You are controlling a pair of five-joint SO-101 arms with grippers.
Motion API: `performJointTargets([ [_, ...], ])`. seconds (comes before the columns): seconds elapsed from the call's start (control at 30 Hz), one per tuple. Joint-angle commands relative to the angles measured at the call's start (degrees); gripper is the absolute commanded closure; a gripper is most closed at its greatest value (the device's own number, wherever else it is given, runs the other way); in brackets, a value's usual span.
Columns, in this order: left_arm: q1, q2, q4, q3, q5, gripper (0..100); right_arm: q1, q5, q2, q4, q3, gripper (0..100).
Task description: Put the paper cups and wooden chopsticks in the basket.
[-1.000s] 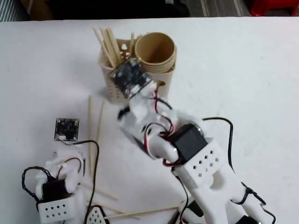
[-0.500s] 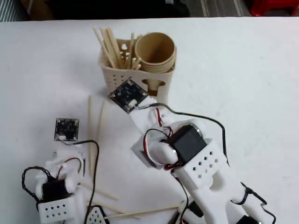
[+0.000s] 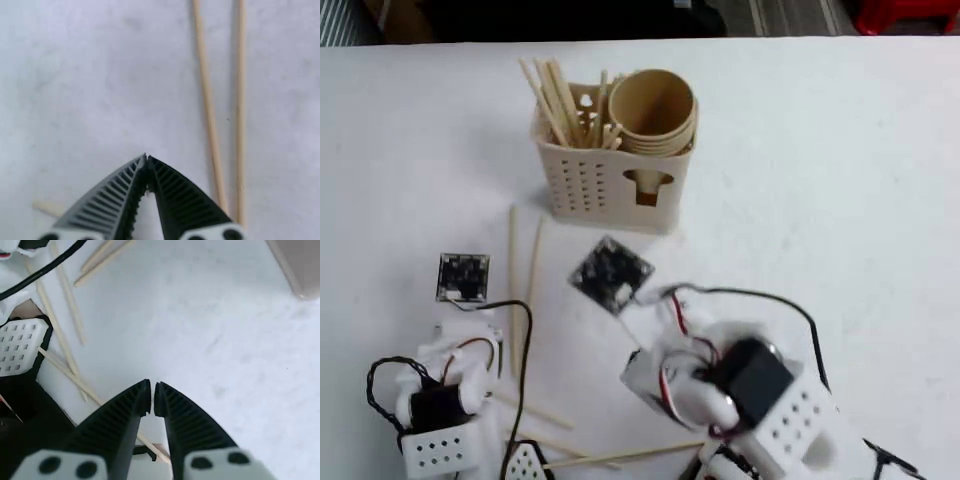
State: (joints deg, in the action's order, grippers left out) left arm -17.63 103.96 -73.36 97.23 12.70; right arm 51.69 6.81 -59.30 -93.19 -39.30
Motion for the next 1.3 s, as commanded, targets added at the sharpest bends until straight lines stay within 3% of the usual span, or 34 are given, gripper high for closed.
performJointTargets([
  [0.0,0.8,0.7,-0.4,-0.3,0.2,97,3.4,0.5,-5.7,4.0,-7.2,96.7],
  [0.27,0.8,0.7,-0.4,-0.3,0.2,97,15.4,0.5,-10.7,10.1,-15.3,97.1],
  [0.8,0.8,0.7,-0.4,-0.3,0.2,97,17.8,0.6,-10.5,25.0,-25.8,97.2],
  [1.27,1.0,0.7,-0.4,-0.3,0.1,97,21.0,0.6,-10.4,30.0,-30.1,97.2],
])
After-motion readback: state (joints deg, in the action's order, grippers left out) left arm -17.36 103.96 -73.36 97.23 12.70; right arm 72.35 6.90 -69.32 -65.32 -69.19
